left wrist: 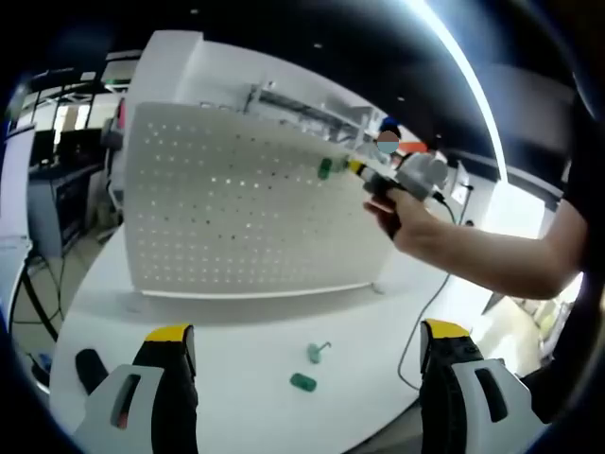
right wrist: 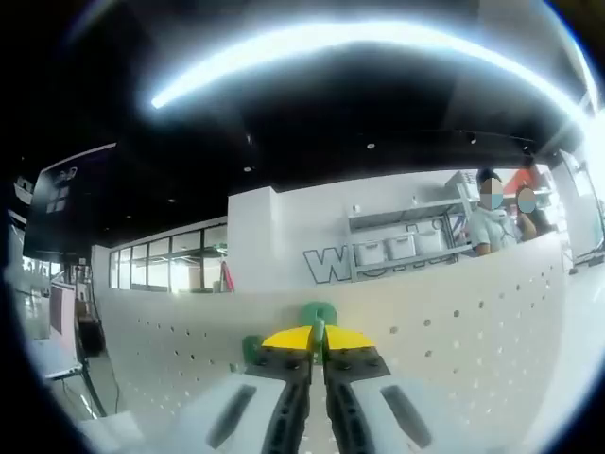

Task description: Insert the hook assembly into the mounting plate slot until the hook locks in place.

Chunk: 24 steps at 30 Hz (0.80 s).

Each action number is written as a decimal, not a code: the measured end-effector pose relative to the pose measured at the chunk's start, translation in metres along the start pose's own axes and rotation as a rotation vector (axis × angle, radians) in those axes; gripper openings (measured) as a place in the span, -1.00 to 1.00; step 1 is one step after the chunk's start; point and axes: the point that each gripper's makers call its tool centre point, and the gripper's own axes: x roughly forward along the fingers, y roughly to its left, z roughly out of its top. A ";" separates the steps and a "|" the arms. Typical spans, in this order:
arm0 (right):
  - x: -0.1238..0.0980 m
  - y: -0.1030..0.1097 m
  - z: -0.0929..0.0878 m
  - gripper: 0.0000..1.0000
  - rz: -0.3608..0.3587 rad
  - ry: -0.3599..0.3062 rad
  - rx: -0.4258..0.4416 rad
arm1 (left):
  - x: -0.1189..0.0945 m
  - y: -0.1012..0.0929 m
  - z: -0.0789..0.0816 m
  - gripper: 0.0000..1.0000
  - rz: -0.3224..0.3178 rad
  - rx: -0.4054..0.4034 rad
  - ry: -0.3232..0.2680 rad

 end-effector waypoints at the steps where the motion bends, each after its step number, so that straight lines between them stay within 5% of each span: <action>1: 0.000 -0.001 0.000 -0.99 -0.003 -0.006 0.001 | 0.000 0.000 0.000 1.00 -0.001 0.000 0.001; 24: 0.000 -0.003 -0.014 -0.99 -0.004 0.018 -0.004 | -0.004 0.008 -0.003 1.00 0.010 0.005 0.017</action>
